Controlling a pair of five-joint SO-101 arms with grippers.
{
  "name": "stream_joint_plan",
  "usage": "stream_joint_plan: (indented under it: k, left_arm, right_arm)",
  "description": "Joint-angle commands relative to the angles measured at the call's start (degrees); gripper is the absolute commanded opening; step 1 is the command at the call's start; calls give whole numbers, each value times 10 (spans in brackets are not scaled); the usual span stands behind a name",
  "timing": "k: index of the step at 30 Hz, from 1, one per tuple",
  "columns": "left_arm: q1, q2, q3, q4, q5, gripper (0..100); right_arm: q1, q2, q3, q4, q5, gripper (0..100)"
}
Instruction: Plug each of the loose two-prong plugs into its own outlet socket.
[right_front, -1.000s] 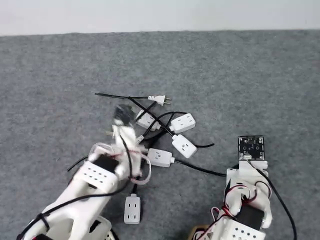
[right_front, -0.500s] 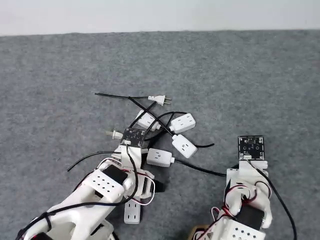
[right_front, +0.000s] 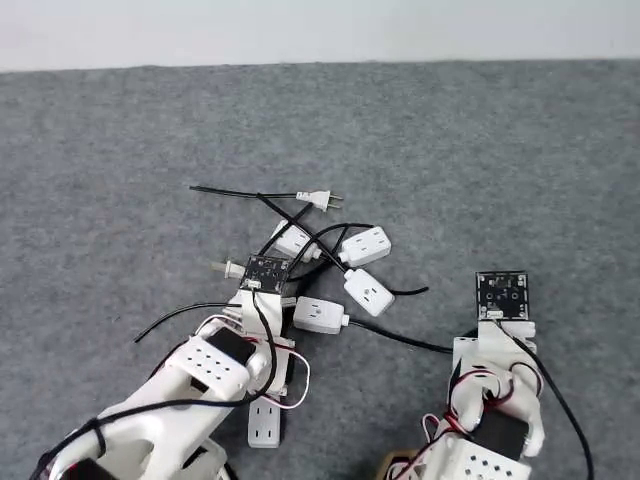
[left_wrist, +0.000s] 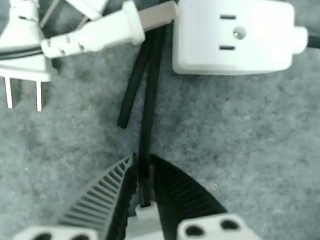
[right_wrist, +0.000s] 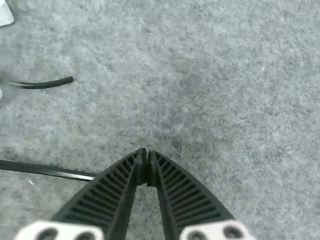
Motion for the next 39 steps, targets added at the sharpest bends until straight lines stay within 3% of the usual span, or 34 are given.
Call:
stream_joint_plan:
  k: [1,9,21,25,35,39]
  left_arm:
    - [-2,43,-29,10,-4,12]
    - [-7,106,-100,-13,-2,12]
    - [-69,111,-193,-69,-14,12]
    - [-95,112,-186,-139,-37,12]
    - [-120,105,-178,-143,-46,13]
    - [-144,60,-175,-114,-135,53]
  right_arm:
    - [15,-8,-6,-12,19,9]
    - [21,-8,-6,-10,25,9]
    - [21,-8,-6,-11,25,9]
    - [21,-8,-6,-11,25,9]
    - [21,-8,-6,-9,24,9]
    - [14,-8,-13,-11,16,9]
